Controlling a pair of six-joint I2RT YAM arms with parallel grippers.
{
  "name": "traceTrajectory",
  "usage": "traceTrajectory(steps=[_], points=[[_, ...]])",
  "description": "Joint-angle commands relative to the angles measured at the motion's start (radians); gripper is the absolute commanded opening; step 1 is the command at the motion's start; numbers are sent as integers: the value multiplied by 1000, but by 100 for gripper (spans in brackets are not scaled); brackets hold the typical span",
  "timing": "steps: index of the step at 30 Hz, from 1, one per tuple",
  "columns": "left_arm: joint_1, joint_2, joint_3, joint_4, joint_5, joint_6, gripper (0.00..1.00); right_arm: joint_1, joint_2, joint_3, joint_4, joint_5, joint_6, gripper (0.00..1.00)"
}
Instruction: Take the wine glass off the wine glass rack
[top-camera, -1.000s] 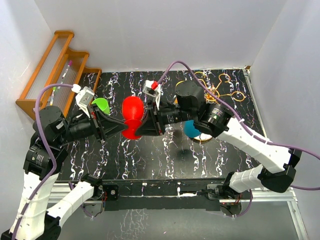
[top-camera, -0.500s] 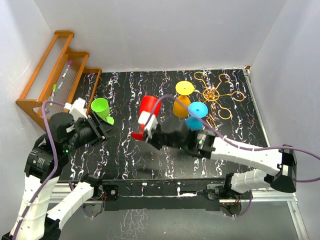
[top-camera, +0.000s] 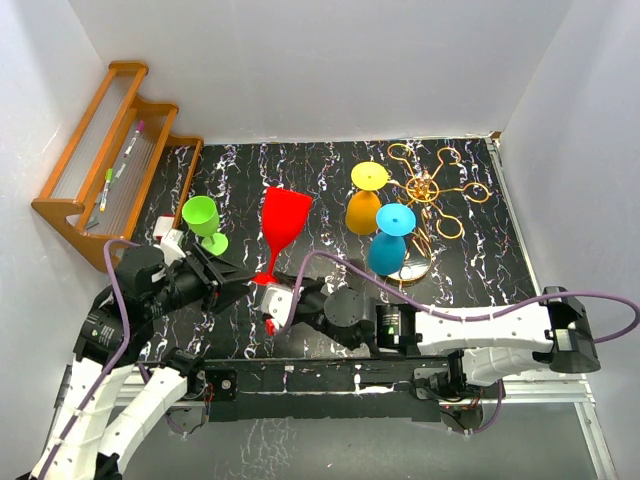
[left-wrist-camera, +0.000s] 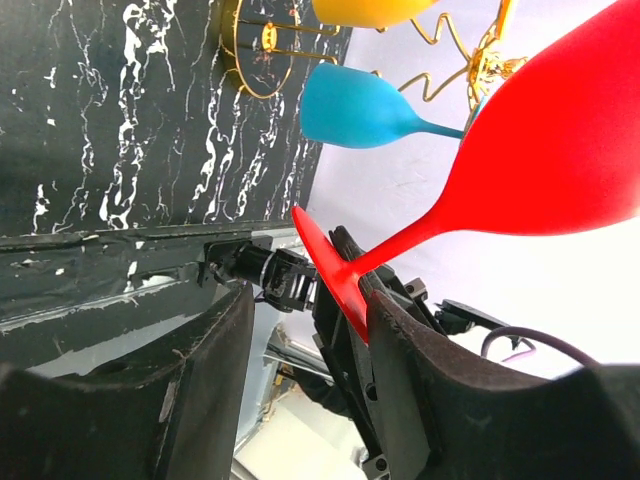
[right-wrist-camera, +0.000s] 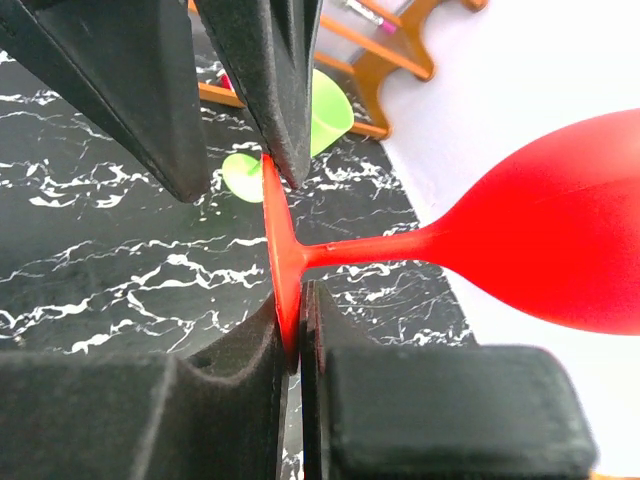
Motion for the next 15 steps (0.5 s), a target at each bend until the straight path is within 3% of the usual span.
traceTrajectory(steps=[1,10,15], points=[[2,-30,-4,21,36,-65,47,25,11,-6,218,95,-112,8],[3,-53,-54,94,58,-114,46,67,39,-11,252,111,-142,8],[3,-62,-107,166,90,-120,36,84,58,-12,272,118,-157,8]])
